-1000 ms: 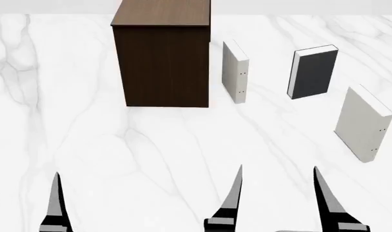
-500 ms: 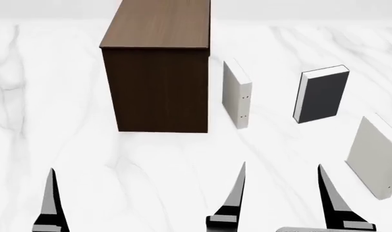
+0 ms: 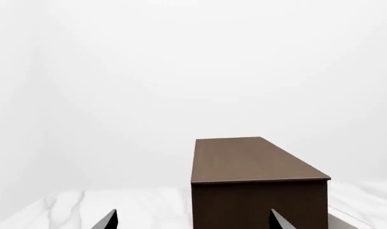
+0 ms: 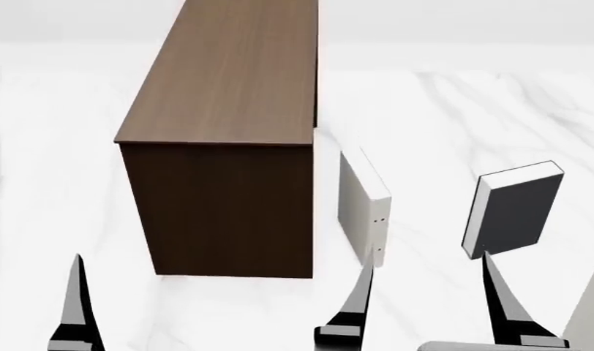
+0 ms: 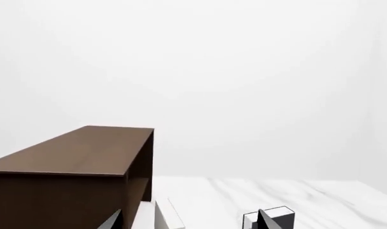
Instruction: Pick up the book in the middle and place it on the cabinet shelf.
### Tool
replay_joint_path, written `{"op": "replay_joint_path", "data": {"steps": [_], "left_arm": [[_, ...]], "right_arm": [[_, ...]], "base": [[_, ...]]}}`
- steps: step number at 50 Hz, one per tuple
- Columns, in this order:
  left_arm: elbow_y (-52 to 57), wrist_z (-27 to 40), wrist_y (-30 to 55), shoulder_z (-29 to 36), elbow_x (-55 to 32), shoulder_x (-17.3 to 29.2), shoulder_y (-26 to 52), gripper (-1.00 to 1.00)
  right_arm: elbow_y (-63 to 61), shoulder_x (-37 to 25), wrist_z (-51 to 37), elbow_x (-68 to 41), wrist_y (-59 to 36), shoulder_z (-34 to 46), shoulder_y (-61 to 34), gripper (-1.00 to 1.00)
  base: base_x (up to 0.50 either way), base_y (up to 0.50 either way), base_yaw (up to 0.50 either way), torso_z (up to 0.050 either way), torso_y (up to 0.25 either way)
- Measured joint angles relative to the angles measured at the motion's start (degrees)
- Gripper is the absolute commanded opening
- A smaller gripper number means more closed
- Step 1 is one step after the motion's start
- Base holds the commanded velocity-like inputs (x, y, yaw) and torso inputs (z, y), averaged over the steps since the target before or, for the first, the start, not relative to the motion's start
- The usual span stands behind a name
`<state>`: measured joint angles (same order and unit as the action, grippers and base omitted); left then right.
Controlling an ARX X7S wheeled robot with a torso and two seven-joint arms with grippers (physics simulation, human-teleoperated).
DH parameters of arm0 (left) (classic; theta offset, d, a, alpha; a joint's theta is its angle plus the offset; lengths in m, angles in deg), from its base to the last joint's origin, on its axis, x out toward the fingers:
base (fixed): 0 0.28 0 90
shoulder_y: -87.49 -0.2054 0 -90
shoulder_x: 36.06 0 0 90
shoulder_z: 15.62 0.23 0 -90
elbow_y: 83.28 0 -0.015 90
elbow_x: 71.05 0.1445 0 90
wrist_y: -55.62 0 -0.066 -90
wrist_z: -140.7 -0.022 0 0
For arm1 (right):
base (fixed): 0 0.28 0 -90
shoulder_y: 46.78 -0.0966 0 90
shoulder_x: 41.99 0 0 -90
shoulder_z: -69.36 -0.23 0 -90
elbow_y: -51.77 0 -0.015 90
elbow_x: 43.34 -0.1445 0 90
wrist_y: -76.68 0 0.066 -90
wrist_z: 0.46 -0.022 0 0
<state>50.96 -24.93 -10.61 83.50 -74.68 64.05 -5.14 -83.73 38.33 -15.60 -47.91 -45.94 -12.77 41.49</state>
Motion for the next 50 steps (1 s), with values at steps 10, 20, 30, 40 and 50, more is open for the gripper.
{"op": "replay_joint_path", "data": {"steps": [10,20,30,40,50], "left_arm": [[0.14,0.56,0.03,0.33,-0.35,0.46,0.01,1.0],[0.37,1.12,0.09,0.67,-0.65,0.88,-0.01,1.0],[0.31,1.62,-0.05,0.96,-0.93,1.27,0.0,1.0],[-0.05,2.06,-0.46,1.09,-1.33,1.65,0.08,1.0],[-0.03,2.49,-0.63,1.23,-1.72,1.99,0.06,1.0]], "right_arm": [[-0.16,-0.38,-0.6,-0.42,-0.41,0.21,-0.11,1.0],[-0.16,-0.71,-1.06,-0.85,-0.55,0.47,-0.15,1.0],[0.1,-1.07,-1.55,-1.15,-0.24,0.7,-0.13,1.0],[0.26,-2.16,-0.58,-2.21,3.01,1.15,0.98,1.0],[0.17,-2.59,1.1,-6.32,7.03,-0.01,2.57,1.0]], "base": [[0.5,0.0,0.0,0.0,0.001],[0.5,0.0,0.0,0.0,0.002],[0.5,0.0,0.0,0.0,0.001],[0.2,0.0,0.0,0.0,0.001],[-0.03,0.0,-0.39,0.0,0.0]]}}
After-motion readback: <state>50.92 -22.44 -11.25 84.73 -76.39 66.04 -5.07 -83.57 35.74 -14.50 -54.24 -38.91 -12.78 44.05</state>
